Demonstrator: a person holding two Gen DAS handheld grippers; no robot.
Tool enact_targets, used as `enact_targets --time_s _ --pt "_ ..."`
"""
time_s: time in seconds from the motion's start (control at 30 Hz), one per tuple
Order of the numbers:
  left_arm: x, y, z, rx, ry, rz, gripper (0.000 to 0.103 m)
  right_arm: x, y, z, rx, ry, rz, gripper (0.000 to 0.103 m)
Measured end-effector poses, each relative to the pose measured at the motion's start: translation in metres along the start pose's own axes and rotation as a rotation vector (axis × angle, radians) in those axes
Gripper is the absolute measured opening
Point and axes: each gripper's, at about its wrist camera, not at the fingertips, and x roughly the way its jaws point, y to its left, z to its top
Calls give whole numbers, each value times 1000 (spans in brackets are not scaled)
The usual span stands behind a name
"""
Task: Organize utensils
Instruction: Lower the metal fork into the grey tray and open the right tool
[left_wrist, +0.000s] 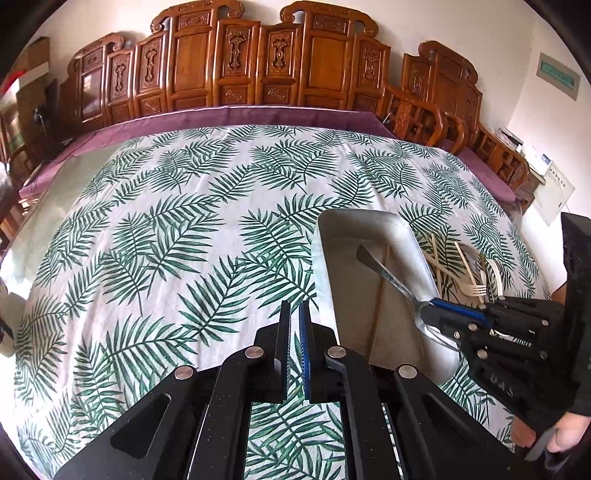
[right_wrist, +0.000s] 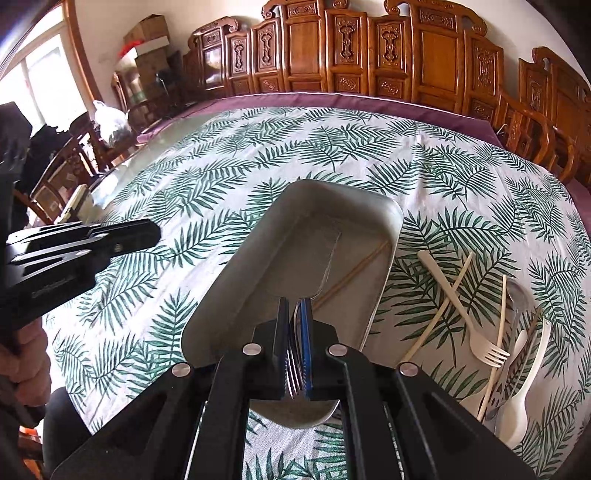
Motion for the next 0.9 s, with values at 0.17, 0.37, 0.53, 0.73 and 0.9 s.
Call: enact_targets --time_s 0.17,0.37,0.53,0.73,0.9 --pt "-4 2 -1 3 -4 3 4 5 -2 3 9 4 -6 7" --pt "-7 3 -4 15 -5 13 4 3 0 3 13 -3 4 7" --pt "-8 1 -6 15 -2 12 4 0 2 4 13 -7 25 7" --pt "-11 -10 -9 27 -4 -1 4 -26 -10 1 18 -53 44 7" --pt "-14 -31 -10 46 -13 -34 4 -60 -41 -17 7 -88 11 7"
